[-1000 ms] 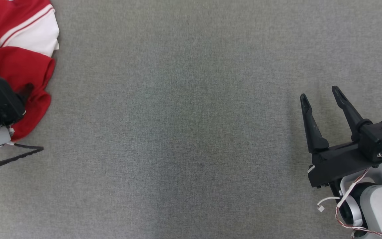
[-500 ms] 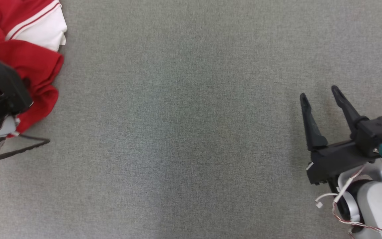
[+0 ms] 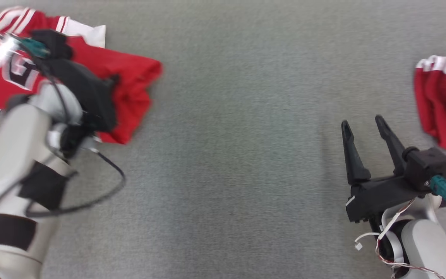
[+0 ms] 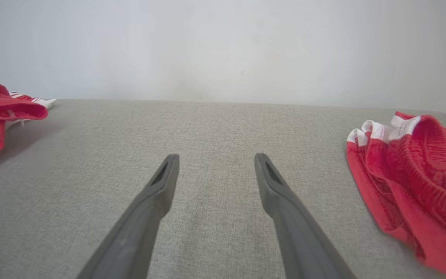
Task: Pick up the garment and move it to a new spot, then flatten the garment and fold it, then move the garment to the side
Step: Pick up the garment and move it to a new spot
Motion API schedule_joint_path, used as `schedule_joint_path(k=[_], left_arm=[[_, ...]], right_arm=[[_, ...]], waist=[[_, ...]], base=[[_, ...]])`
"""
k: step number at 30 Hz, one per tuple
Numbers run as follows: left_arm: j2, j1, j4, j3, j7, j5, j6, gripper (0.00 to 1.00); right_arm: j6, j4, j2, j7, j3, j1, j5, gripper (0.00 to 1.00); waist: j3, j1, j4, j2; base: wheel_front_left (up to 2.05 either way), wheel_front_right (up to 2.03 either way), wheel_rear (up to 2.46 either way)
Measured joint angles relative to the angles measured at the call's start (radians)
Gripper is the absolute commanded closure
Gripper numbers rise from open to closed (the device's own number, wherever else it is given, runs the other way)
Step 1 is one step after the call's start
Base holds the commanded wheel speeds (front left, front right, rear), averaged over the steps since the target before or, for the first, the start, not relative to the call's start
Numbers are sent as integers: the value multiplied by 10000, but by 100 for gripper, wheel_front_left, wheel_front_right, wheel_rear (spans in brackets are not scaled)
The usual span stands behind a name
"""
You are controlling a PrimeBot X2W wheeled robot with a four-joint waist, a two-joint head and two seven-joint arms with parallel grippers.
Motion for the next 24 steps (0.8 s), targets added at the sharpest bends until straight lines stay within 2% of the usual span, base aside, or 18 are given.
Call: schedule_joint_path(k=[5, 12, 24], left_arm=[[-418, 581, -1024, -863, -178, -635, 0, 100], [-1317, 1673, -2220, -1808, -604, -1369, 0, 100], [-1778, 2709, -3613, -2987, -1442, -1824, 0, 100]], right_arm=[[-2, 251, 98, -201, -153, 310, 238, 0], [-12, 410, 136, -516, -368, 801, 420, 0], [-10, 652, 211, -826, -508, 1102, 606, 0]], waist=[[-320, 0, -376, 0], [-795, 0, -738, 0], [-1413, -1, -979, -1]], base=[[0, 0, 0], [0, 0, 0], [0, 0, 0]])
